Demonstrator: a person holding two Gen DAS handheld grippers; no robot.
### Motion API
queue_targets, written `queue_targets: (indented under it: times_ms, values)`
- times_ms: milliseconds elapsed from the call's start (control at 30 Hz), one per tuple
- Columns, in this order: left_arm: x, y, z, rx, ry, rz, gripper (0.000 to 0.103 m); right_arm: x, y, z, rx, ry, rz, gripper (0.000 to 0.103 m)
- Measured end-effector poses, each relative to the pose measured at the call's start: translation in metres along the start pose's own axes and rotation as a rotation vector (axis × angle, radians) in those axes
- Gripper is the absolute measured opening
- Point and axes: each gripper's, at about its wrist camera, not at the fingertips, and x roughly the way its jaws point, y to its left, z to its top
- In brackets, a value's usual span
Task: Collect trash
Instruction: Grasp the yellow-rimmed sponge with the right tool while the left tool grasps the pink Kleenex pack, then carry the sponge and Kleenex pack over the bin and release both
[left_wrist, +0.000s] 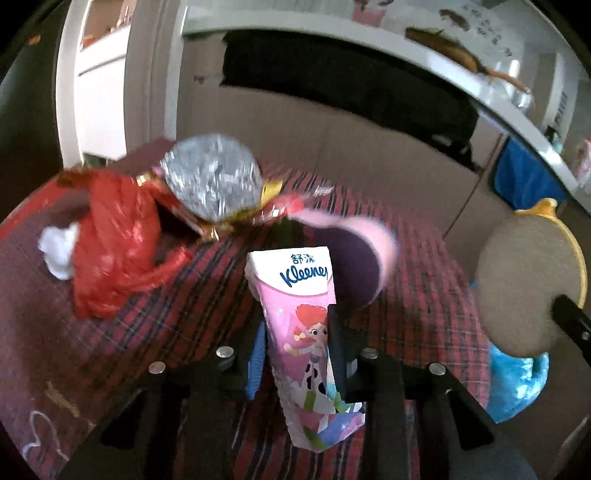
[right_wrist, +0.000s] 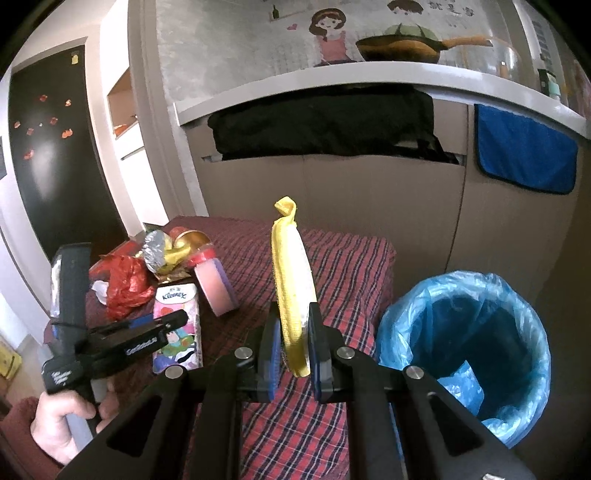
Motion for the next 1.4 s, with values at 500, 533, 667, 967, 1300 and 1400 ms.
queue_targets:
  times_ms: [500,533,667,967,1300,1400]
  values:
    - [-0.108,-0.057,0.036,0.130,-0.284,-0.145,0.029,-0.054,0.001,0.025,-0.002,-0.136,-0.019,0.011]
    - [-0.110,-0.067,0.039,0.140,-0.288,-0.157,0.029,-0.059,-0.002,0.026,-0.003,-0.147,-0.028,0.011]
    - [-0.119,-0.107,0.039,0.200,-0.315,-0.207,0.029,-0.083,-0.017,0.028,-0.006,-0.193,-0.086,0.011]
    - [-0.117,-0.189,0.025,0.322,-0.326,-0.322,0.029,-0.123,-0.073,0.021,0.031,-0.239,-0.206,0.011]
    - [-0.076,-0.249,0.009,0.395,-0.241,-0.402,0.029,-0.123,-0.141,0.001,0.129,-0.207,-0.283,0.011]
    - [-0.055,-0.259,0.005,0.397,-0.190,-0.411,0.029,-0.114,-0.157,-0.006,0.159,-0.181,-0.289,0.011]
